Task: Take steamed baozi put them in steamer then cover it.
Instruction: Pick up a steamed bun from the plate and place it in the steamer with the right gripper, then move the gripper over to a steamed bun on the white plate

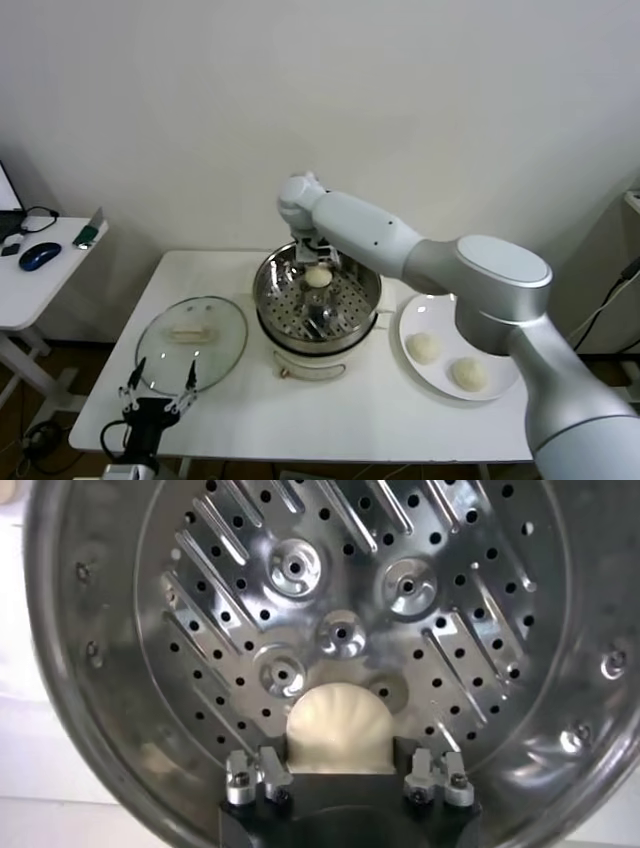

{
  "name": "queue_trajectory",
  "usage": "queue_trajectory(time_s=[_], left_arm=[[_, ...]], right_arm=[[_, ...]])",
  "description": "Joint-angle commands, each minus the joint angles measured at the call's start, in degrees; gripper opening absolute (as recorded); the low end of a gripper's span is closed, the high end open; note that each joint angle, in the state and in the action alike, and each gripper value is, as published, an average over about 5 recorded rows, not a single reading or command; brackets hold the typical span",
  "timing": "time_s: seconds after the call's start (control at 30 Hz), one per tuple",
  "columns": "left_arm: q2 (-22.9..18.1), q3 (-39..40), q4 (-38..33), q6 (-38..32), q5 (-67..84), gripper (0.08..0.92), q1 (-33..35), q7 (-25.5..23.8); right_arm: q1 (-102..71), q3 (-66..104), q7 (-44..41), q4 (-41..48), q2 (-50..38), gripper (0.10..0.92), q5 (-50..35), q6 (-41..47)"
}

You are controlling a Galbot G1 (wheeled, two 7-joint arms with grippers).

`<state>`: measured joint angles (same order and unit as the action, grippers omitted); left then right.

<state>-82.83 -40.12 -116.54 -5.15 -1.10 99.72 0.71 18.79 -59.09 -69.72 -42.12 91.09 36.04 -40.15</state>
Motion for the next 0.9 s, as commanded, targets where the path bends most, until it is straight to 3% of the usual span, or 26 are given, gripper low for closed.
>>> queue_trajectory(time_s=[0.03, 0.2, 0.53, 0.8, 0.9], left_arm=[[-0.05, 0.01, -0.12, 0.05, -0.10, 0.823, 0.03, 0.01], [-0.08, -0.03, -0.28, 0.08, -0.18, 0.823, 0.08, 0.04], [-0.25, 0.72, -1.17, 0.72, -0.81, 0.823, -0.39, 0.01], [0.07, 1.28, -1.19, 0.81, -1.20, 0.823, -0.37, 0.03], [0.06, 1.47, -1.23, 0.81, -1.37, 0.823, -0.29, 0.03]], right_arm=[[-0.38, 0.46, -0.03, -0.48, 0.03, 0.816, 0.50, -0.21], [3.31, -0.13, -2.66, -4.24, -3.44, 0.823, -6.07, 0.25], [17.74, -8.44, -9.94, -9.58, -15.39, 0.823, -36.14, 7.79], [26.33, -23.52, 7.10, -19.57, -33.20, 0.823, -52.59, 25.73], [27.29, -27.46, 9.90, -23.71, -38.65, 0.823, -57.69, 34.41]])
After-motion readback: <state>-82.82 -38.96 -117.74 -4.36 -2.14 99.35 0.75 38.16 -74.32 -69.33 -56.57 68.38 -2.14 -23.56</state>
